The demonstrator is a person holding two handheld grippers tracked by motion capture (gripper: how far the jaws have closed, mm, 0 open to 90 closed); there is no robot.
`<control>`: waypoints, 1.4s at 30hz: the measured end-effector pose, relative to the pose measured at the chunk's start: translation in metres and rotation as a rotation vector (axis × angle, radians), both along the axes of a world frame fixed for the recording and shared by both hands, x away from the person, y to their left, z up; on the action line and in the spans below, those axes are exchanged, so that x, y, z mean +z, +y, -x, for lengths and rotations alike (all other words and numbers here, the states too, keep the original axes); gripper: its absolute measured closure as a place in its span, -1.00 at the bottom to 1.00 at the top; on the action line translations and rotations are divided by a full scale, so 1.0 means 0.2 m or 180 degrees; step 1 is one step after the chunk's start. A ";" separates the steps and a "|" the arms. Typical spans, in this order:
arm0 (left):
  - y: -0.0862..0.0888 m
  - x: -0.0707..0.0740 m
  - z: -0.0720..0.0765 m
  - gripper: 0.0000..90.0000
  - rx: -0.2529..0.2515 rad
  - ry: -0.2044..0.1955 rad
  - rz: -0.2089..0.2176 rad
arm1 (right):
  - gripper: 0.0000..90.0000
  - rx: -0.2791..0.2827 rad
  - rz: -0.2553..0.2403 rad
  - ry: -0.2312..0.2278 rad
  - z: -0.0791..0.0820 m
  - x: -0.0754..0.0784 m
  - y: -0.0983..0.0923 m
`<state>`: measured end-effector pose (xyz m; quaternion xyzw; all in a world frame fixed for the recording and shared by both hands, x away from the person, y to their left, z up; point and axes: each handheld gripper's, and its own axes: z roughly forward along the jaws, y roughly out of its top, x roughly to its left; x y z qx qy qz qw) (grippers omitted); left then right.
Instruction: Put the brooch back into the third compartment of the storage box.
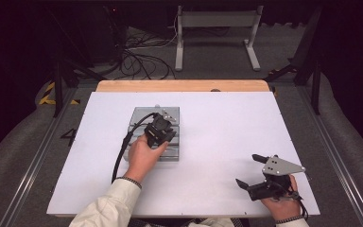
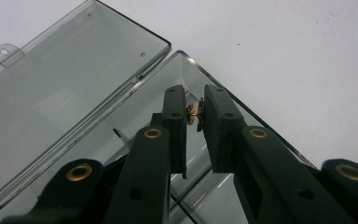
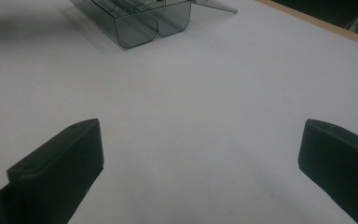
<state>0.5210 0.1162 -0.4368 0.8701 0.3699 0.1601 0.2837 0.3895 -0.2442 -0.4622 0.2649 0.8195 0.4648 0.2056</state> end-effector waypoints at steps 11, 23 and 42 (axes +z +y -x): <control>0.00 -0.03 -0.02 0.76 -0.0034 0.0242 -0.0006 | -0.98 0.0000 0.0008 0.0000 0.00 0.00 0.00; 0.00 -0.05 -0.04 0.76 -0.0011 0.0381 -0.0070 | -0.98 -0.0001 0.0013 0.0020 0.00 0.00 0.00; 0.03 0.02 0.00 0.43 -0.0013 0.0135 0.0050 | -0.98 0.0003 0.0012 0.0020 0.00 0.00 0.00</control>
